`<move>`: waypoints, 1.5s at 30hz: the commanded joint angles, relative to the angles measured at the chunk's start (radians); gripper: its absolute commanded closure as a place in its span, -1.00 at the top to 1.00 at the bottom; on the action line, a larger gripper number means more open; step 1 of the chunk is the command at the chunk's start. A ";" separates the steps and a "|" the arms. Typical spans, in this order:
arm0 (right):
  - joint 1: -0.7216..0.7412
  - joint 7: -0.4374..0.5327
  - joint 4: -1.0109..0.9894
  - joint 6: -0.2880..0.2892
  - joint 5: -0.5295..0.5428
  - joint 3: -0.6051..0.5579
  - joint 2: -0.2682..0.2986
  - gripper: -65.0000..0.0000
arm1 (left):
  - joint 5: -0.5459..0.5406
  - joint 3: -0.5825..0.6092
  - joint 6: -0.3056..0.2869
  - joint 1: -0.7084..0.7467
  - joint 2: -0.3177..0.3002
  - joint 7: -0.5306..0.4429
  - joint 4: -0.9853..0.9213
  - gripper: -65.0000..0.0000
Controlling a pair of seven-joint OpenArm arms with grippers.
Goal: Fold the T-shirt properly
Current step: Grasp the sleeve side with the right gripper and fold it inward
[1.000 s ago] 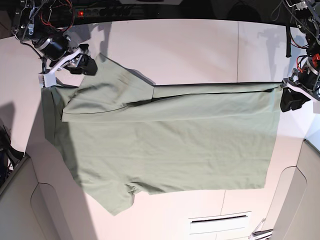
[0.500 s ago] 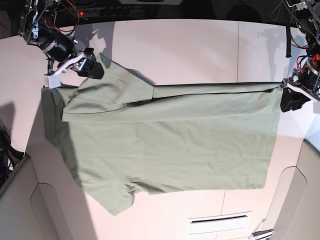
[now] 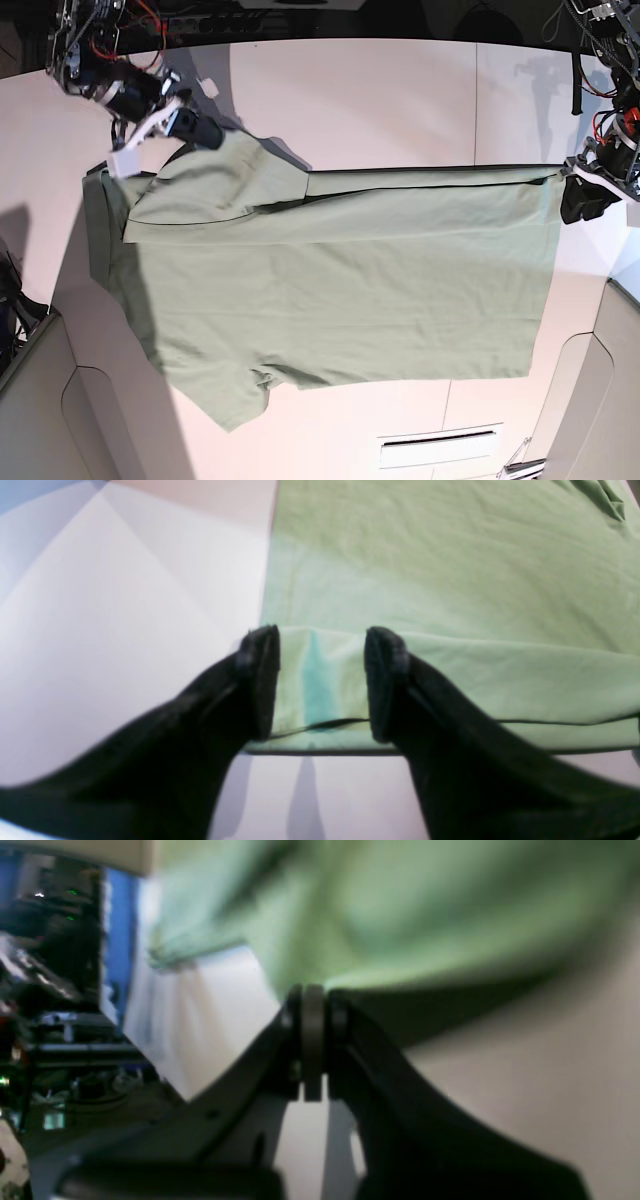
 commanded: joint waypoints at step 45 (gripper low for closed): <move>0.602 0.098 -0.140 -0.068 -0.579 -0.246 0.014 -1.00 | 0.032 0.074 -0.097 -0.087 -0.019 -0.023 0.014 -1.00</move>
